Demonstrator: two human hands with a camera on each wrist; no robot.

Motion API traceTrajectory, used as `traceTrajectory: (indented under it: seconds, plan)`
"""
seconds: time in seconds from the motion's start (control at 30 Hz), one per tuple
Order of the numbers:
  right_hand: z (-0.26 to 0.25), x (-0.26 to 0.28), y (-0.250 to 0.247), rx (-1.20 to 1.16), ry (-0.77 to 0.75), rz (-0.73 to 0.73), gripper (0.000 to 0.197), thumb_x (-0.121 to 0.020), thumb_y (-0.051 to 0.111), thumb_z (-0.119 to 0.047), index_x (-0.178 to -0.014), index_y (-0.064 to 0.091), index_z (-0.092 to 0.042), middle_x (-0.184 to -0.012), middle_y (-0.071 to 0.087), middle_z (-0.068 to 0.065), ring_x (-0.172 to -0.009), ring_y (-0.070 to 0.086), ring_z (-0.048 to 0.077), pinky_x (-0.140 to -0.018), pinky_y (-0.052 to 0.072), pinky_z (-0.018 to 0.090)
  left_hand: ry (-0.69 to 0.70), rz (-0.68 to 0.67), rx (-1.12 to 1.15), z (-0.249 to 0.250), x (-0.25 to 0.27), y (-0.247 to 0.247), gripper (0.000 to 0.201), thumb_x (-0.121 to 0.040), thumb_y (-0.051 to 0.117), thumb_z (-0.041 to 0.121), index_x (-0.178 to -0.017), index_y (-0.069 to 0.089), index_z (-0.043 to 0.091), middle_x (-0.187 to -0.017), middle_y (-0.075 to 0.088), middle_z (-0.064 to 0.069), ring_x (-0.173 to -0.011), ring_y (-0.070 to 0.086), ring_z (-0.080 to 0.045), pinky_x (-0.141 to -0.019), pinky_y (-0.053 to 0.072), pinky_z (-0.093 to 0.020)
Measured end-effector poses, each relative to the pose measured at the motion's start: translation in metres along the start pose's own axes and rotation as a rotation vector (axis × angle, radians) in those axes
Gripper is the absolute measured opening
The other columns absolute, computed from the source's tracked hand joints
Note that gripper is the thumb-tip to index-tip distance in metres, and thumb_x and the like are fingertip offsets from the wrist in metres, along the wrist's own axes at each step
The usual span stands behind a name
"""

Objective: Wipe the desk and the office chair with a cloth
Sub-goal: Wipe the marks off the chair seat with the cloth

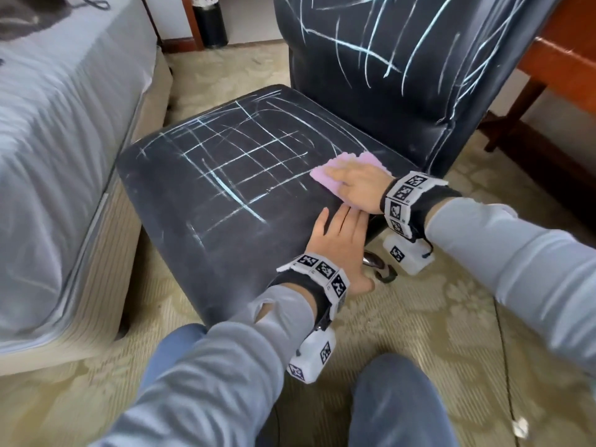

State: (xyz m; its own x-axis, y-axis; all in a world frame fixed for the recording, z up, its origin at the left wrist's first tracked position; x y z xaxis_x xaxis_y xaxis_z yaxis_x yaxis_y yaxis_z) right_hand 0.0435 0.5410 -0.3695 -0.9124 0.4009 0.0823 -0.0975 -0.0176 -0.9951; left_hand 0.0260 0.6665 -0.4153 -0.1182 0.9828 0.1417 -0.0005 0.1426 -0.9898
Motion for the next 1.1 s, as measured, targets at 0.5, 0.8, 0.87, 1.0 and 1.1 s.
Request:
traceTrajectory:
  seconds: [0.5, 0.8, 0.87, 1.0, 1.1]
  plan:
    - [0.018, 0.014, -0.013, -0.084, -0.048, -0.014, 0.05, -0.088, 0.028, -0.047, -0.099, 0.053, -0.005, -0.084, 0.055, 0.025, -0.098, 0.053, 0.029, -0.097, 0.034, 0.032, 0.04, 0.022, -0.03, -0.012, 0.016, 0.003, 0.127, -0.075, 0.064, 0.066, -0.158, -0.015, 0.011, -0.166, -0.02, -0.004, -0.154, -0.016, -0.021, -0.123, -0.008, -0.05]
    - [0.008, 0.009, -0.009, -0.019, 0.112, 0.029, 0.039, -0.07, 0.047, 0.001, -0.094, 0.035, -0.027, -0.082, 0.046, -0.002, -0.086, 0.046, 0.024, -0.071, 0.039, 0.036, 0.038, 0.031, -0.016, -0.014, 0.021, 0.001, 0.124, -0.075, 0.064, 0.062, -0.159, -0.013, 0.012, -0.167, -0.017, -0.003, -0.154, -0.015, -0.02, -0.123, -0.009, -0.049]
    - [-0.008, 0.018, -0.015, -0.186, 0.042, 0.05, 0.02, -0.097, 0.043, -0.016, -0.111, 0.051, -0.026, -0.097, 0.054, -0.002, -0.099, 0.041, 0.018, -0.081, 0.035, 0.034, 0.042, 0.028, -0.014, -0.015, 0.022, 0.0, 0.125, -0.076, 0.064, 0.064, -0.159, -0.014, 0.012, -0.167, -0.017, -0.003, -0.154, -0.015, -0.02, -0.123, -0.01, -0.049]
    - [0.035, 0.015, -0.009, -0.285, 0.196, -0.062, 0.052, -0.1, 0.037, -0.002, -0.149, 0.042, -0.016, -0.152, 0.038, 0.009, -0.143, 0.03, 0.027, -0.116, 0.019, 0.036, 0.046, 0.038, -0.011, -0.017, 0.024, 0.001, 0.126, -0.074, 0.065, 0.064, -0.159, -0.013, 0.014, -0.167, -0.019, -0.001, -0.154, -0.015, -0.018, -0.124, -0.01, -0.047]
    - [0.049, -0.002, 0.0, -0.249, 0.285, -0.125, 0.034, -0.101, 0.031, -0.016, -0.112, 0.055, -0.037, -0.118, 0.053, -0.002, -0.118, 0.043, 0.016, -0.115, 0.023, 0.041, 0.043, 0.031, -0.009, -0.018, 0.022, 0.003, 0.124, -0.074, 0.065, 0.063, -0.159, -0.012, 0.015, -0.167, -0.018, 0.0, -0.154, -0.014, -0.018, -0.124, -0.01, -0.047]
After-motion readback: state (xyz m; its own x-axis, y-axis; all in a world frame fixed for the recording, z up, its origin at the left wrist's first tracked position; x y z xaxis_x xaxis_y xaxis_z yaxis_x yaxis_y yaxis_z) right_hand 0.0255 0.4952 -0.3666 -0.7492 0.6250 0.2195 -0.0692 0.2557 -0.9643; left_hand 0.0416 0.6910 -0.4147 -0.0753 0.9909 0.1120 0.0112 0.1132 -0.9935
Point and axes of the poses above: each hand's wrist, its own x-axis away from the middle knuckle, its own y-axis out of the palm, z = x × y, the point moved 6 cm from there along -x, towards the middle knuckle
